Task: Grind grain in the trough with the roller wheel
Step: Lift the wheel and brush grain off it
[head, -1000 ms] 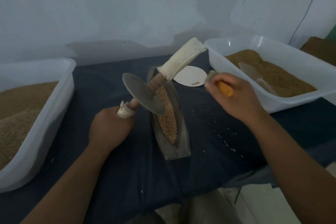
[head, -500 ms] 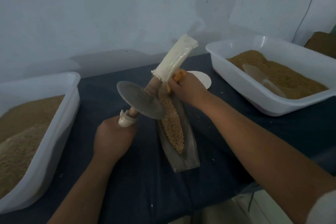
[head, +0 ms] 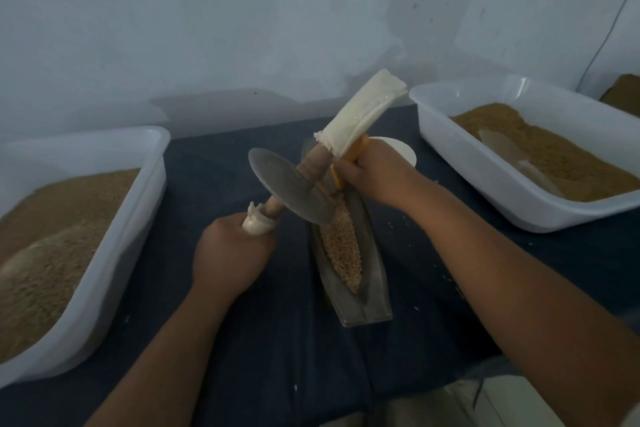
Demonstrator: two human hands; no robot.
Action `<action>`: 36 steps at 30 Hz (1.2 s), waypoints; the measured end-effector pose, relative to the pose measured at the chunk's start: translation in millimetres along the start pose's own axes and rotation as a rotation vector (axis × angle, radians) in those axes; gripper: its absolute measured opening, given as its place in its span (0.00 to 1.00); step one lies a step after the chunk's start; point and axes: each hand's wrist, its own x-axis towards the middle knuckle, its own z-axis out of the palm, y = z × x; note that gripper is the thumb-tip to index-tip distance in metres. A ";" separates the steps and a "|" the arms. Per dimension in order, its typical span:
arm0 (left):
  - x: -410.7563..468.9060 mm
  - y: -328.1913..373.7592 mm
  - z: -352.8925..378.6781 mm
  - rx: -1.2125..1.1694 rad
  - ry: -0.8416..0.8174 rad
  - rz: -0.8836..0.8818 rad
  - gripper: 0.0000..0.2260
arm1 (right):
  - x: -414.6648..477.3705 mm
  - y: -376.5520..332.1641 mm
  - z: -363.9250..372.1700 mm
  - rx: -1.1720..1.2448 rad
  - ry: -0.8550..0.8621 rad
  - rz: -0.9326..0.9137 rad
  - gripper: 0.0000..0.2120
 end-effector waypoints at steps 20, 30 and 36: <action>0.9 2.5 2.2 0.006 0.025 -0.018 0.06 | -81.1 -29.2 -67.3 0.442 -0.003 0.058 0.16; 3.1 -2.0 1.8 0.041 0.040 -0.003 0.07 | -55.2 -28.1 -40.7 0.209 -0.062 -0.066 0.16; 2.9 0.9 0.7 0.012 0.038 -0.005 0.07 | -59.8 -23.8 -42.2 0.284 -0.322 0.005 0.16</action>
